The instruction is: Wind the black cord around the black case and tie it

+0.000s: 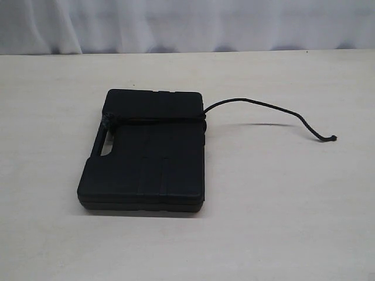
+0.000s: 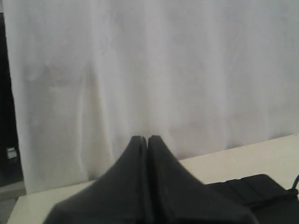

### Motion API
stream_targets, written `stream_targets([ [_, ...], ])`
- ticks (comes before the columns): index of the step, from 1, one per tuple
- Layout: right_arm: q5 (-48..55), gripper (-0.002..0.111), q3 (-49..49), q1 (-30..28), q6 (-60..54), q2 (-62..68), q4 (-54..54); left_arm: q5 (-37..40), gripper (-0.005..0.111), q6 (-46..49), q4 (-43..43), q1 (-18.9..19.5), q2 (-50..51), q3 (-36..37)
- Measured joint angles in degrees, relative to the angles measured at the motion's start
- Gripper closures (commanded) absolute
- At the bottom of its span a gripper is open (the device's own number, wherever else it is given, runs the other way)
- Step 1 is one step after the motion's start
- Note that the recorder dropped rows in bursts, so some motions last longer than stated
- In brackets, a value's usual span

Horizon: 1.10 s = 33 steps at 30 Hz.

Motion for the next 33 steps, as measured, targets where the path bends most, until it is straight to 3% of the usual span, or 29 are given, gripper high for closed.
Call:
stream_targets([
  [10,0.00,0.104,0.00,0.00,0.00,-0.05,0.00,-0.50,0.107,-2.37,-0.08,9.00,-0.10,5.90],
  [19,0.00,0.104,0.00,0.00,0.00,-0.05,0.00,-0.95,0.107,-2.76,-0.08,9.46,-0.10,11.05],
  [33,0.00,0.104,0.00,0.00,0.00,-0.05,0.00,0.70,0.107,-6.87,-0.08,9.46,-0.10,11.19],
])
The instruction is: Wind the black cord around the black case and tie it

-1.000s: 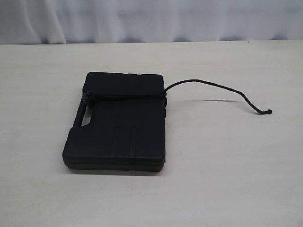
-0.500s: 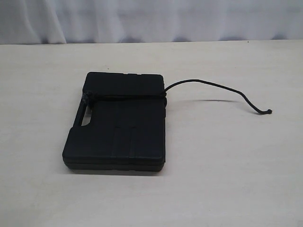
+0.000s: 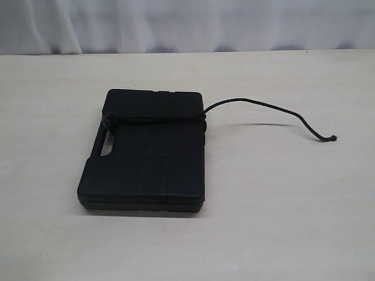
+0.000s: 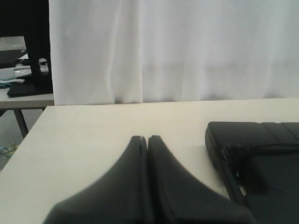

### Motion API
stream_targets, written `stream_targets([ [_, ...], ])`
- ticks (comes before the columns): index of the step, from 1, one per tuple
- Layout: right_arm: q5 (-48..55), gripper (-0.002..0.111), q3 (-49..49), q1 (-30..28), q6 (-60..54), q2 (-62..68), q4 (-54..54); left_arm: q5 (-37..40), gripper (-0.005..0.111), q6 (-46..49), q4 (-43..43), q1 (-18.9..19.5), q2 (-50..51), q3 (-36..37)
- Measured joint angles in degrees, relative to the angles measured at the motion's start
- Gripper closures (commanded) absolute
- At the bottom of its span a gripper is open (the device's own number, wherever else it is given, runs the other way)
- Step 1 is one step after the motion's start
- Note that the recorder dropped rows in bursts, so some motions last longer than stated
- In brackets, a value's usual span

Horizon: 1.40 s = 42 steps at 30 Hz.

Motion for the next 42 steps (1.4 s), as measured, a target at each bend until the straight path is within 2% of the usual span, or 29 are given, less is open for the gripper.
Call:
stream_targets([
  [8,0.00,0.104,0.00,0.00,0.00,0.00,0.00,2.50,0.107,-0.60,1.16,0.00,0.00,0.00],
  [15,0.00,0.104,0.00,0.00,0.04,0.00,0.00,7.75,0.107,0.73,1.70,0.03,0.00,0.00],
  [18,0.00,0.104,0.00,0.00,0.04,0.00,0.00,7.85,0.107,0.73,1.70,0.30,0.00,0.00],
  [24,0.00,0.104,0.00,0.00,0.14,0.00,0.00,7.96,0.107,0.73,1.70,3.30,0.00,0.00],
  [42,0.00,0.104,0.00,0.00,0.14,0.00,0.00,8.19,0.107,0.73,1.70,3.41,0.00,0.00],
])
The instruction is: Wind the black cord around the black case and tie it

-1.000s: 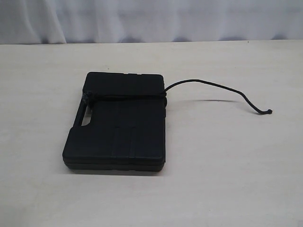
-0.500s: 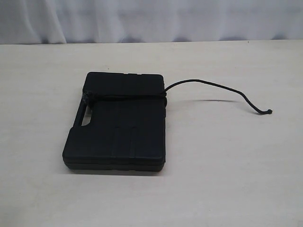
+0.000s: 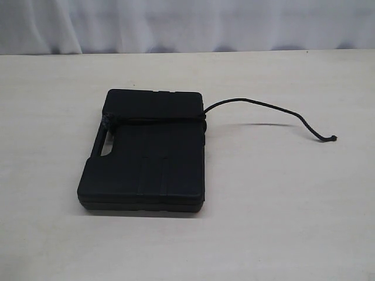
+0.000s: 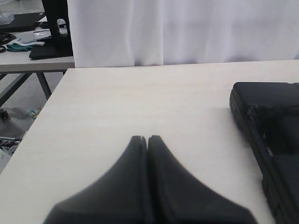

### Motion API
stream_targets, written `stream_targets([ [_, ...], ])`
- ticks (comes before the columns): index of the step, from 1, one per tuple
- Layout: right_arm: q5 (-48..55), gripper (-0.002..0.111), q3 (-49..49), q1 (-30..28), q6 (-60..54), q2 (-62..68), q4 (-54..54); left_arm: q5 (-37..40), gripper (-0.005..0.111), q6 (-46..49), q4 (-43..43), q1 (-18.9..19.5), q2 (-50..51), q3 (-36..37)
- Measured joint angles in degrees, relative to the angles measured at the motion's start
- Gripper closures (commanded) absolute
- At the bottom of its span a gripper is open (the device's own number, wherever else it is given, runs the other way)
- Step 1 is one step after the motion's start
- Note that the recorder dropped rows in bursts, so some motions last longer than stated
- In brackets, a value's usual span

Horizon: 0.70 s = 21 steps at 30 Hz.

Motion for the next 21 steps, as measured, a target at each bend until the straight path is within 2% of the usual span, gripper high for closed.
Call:
stream_targets([
  [7,0.00,0.104,1.37,0.00,0.00,-3.04,-2.42,0.00,0.107,0.00,0.00,0.00,0.00,0.00],
  [14,0.00,0.104,8.48,-0.24,0.00,-16.61,-24.58,0.00,0.107,0.00,0.00,0.00,0.00,0.00],
  [17,0.00,0.104,9.64,-3.46,0.00,-18.35,-34.09,0.00,0.107,0.00,0.00,0.00,0.00,0.00],
  [21,0.11,0.104,10.02,-9.01,0.00,-18.45,-37.36,0.00,0.107,0.00,0.00,0.00,0.00,0.00],
])
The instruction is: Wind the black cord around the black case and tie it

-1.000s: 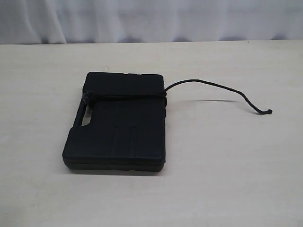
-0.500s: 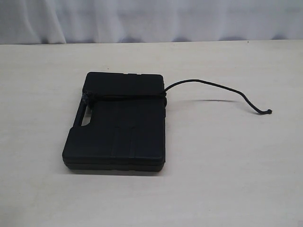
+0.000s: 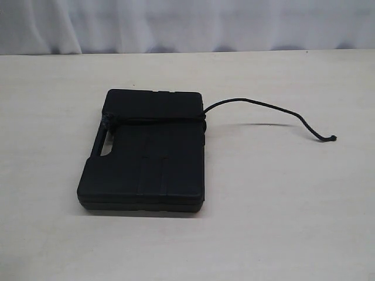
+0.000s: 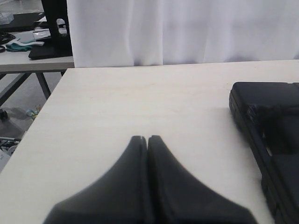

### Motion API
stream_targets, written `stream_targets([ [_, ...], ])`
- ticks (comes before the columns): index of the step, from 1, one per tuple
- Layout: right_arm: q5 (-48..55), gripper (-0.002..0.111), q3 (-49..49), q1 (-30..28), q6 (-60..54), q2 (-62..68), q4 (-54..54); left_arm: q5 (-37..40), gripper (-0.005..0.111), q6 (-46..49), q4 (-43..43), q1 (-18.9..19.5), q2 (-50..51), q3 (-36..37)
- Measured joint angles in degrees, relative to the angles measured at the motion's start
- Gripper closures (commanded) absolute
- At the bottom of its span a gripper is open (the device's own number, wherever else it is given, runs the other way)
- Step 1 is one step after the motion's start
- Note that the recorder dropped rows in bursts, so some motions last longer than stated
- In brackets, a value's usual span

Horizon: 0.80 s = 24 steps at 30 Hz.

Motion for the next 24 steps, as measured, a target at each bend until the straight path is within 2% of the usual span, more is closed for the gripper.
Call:
stream_targets([
  [8,-4.85,0.104,5.01,-4.21,0.62,0.00,-5.84,0.12,0.107,0.00,0.00,0.00,0.00,0.00],
  [17,-8.27,0.104,8.29,-4.25,10.98,0.00,-7.78,0.63,0.107,0.00,0.00,0.00,0.00,0.00],
  [24,-3.76,0.104,8.42,-4.25,21.17,0.00,-11.31,0.63,0.107,0.00,0.00,0.00,0.00,0.00],
])
